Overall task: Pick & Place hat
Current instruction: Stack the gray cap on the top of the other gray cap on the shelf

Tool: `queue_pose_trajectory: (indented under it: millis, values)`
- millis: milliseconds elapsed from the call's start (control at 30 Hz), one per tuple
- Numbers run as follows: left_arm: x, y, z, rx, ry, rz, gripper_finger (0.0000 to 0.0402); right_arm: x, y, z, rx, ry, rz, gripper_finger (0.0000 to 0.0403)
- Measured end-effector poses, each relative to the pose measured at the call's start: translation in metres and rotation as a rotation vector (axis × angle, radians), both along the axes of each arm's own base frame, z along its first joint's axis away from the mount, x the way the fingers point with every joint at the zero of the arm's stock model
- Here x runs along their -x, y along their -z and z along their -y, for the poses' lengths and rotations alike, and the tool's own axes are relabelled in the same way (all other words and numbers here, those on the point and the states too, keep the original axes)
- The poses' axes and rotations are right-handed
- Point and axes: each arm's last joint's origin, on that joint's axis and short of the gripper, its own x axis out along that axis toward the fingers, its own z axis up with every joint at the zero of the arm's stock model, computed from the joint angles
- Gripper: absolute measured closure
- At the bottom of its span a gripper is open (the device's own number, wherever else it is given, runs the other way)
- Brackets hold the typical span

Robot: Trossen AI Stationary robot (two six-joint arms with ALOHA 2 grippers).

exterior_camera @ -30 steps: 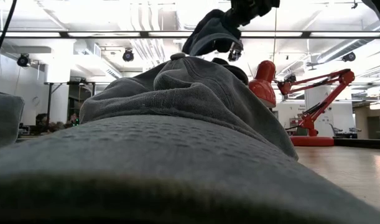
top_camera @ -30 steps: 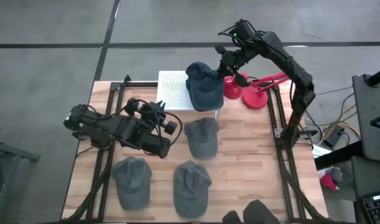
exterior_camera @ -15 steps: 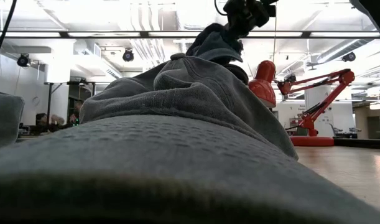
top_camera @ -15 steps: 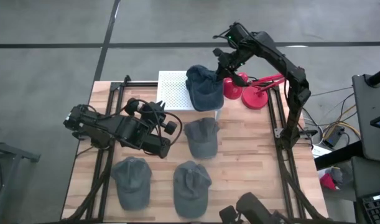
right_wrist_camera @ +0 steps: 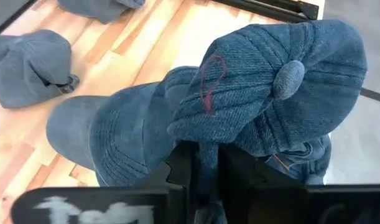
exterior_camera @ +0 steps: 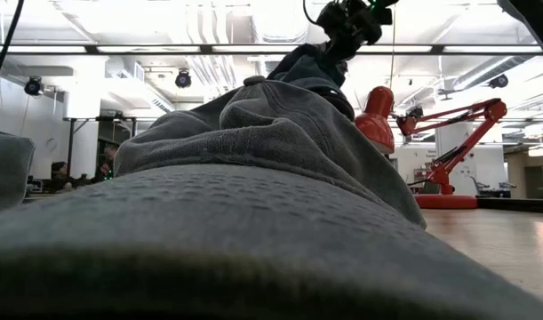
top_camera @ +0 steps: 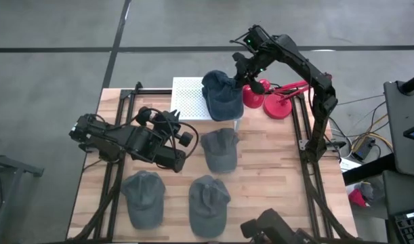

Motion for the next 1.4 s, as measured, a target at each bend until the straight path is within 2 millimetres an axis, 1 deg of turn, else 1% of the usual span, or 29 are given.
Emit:
queue_pose_trajectory:
  millis: [333,600,833,1033,1167,1233,1400]
  values:
    - [0.0,0.0,0.0,0.0,0.0,0.0,0.0349,0.002,-0.001,0.005,0.124,0.169,-0.132,0.0272]
    - [0.0,0.0,0.0,0.0,0.0,0.0,0.0349,0.011,-0.016,-0.001,0.186,0.219,-0.116,0.0224]
    - [0.0,0.0,0.0,0.0,0.0,0.0,0.0349,0.019,-0.028,-0.007,0.228,0.263,-0.108,0.0191]
    - [0.0,0.0,0.0,0.001,0.0,0.002,0.0349,0.024,-0.035,-0.009,0.276,0.294,-0.11,0.0174]
    - [0.0,0.0,0.0,0.002,0.0,0.003,0.0349,0.028,-0.043,-0.009,0.331,0.416,-0.117,0.0172]
    - [0.0,0.0,0.0,0.002,0.0,0.004,0.0349,0.031,-0.048,-0.011,0.35,0.471,-0.112,0.0172]
    - [0.0,0.0,0.0,0.002,0.0,0.004,0.0349,0.042,-0.064,-0.023,0.345,0.51,-0.062,0.0188]
